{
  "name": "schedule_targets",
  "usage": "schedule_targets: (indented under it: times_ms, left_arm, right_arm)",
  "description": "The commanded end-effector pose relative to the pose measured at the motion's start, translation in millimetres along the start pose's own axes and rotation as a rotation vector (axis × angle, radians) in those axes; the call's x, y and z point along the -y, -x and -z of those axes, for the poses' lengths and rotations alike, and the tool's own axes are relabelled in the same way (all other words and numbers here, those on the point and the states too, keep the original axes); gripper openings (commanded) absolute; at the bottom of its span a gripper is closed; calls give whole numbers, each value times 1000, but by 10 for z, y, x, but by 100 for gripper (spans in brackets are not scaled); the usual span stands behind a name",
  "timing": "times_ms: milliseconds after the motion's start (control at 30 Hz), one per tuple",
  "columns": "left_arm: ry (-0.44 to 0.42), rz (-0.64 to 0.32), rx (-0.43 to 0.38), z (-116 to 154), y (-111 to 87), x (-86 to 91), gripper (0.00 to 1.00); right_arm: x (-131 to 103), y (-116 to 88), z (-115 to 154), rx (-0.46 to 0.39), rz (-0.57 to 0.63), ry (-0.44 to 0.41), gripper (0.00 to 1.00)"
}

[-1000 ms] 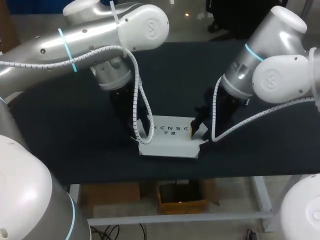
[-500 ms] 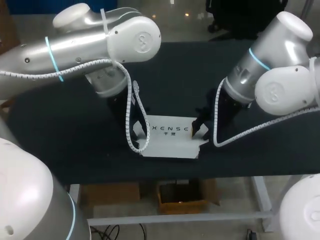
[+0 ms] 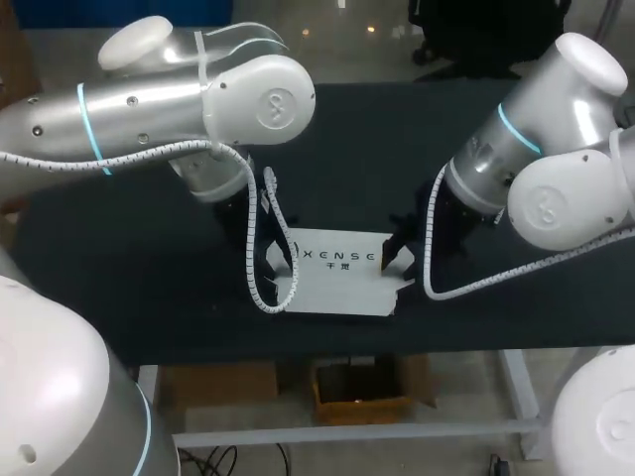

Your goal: Assemble the packaging by folding the flat box into shape, placing the metal phone stand inside, and closing the box properly

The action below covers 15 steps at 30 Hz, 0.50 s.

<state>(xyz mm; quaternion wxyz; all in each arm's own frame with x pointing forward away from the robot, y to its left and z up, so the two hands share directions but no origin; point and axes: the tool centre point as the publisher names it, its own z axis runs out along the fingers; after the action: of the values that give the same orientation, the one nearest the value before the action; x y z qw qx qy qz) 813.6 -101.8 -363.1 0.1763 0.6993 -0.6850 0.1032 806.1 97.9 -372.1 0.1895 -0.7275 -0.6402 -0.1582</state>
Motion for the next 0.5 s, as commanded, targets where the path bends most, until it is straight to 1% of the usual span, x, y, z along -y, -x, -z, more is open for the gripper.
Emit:
schedule_targets:
  times_ms: [33, 233, 500]
  left_arm:
    - [-47, 2, -5, -33, 2, -53, 43]
    - [-68, 7, -11, -41, 4, -52, 43]
    - [-102, 7, -22, -47, 11, -45, 43]
  right_arm:
    - [14, 59, -54, -6, -11, 30, 47]
    - [-9, 62, -65, -14, -20, 40, 47]
    - [-34, 8, -62, -24, -8, 50, 47]
